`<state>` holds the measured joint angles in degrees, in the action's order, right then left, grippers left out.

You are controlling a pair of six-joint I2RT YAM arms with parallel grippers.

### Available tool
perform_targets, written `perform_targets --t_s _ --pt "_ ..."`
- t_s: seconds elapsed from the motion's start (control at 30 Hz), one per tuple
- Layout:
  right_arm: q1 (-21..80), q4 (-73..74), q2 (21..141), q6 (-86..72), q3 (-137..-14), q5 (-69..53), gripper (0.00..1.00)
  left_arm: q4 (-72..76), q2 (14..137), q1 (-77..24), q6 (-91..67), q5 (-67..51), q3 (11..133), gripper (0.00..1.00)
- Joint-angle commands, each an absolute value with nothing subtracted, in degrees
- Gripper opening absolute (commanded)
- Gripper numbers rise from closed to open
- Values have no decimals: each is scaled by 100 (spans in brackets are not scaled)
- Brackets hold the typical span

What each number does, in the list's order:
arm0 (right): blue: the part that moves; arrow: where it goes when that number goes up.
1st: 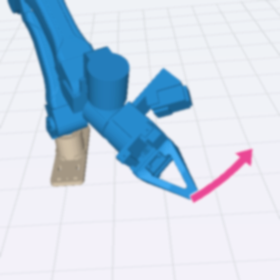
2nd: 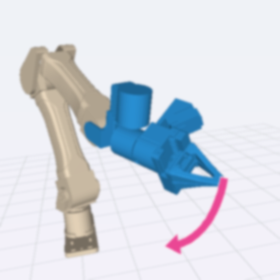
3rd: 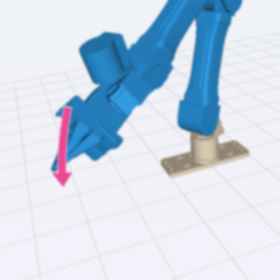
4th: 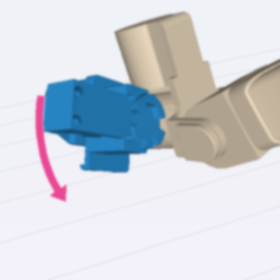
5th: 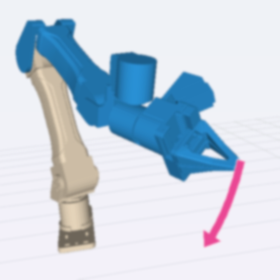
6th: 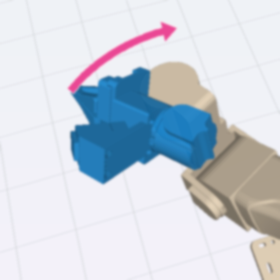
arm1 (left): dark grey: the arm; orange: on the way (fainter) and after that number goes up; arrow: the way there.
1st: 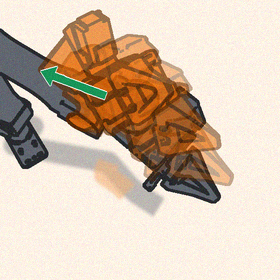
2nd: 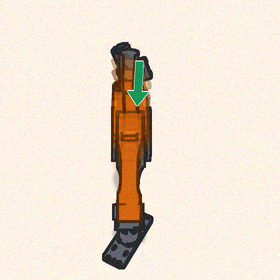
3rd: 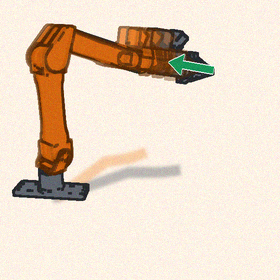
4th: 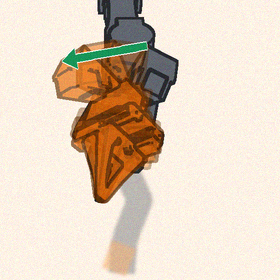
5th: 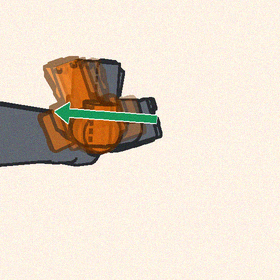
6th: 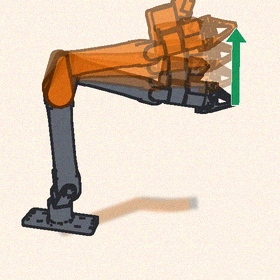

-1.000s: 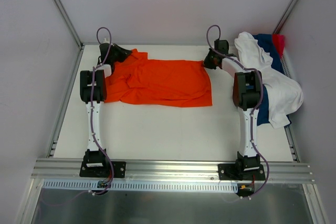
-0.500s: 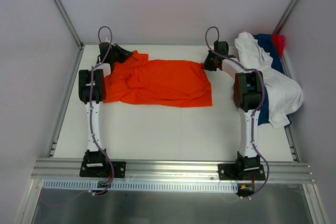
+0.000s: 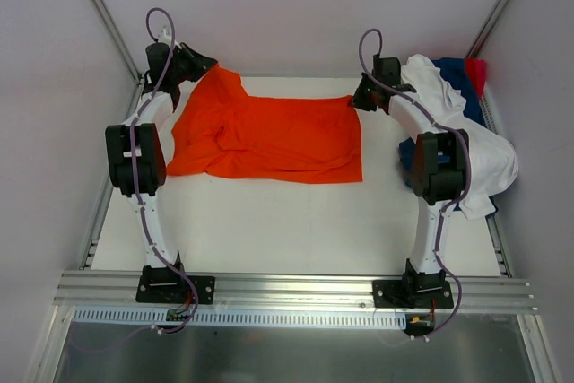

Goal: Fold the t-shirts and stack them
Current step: Grap the side of the flattened tshirt furthest away from the robot with both arms, then fold the other side of the tshirt into a rectangle

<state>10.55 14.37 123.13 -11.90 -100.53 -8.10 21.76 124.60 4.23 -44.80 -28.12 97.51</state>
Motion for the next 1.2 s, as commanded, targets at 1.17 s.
perform_targets --t_s 1.17 --pt "1362 1151 9756 -1090 -7103 -642 1 -272 7128 413 -2601 -1407 5494 0"
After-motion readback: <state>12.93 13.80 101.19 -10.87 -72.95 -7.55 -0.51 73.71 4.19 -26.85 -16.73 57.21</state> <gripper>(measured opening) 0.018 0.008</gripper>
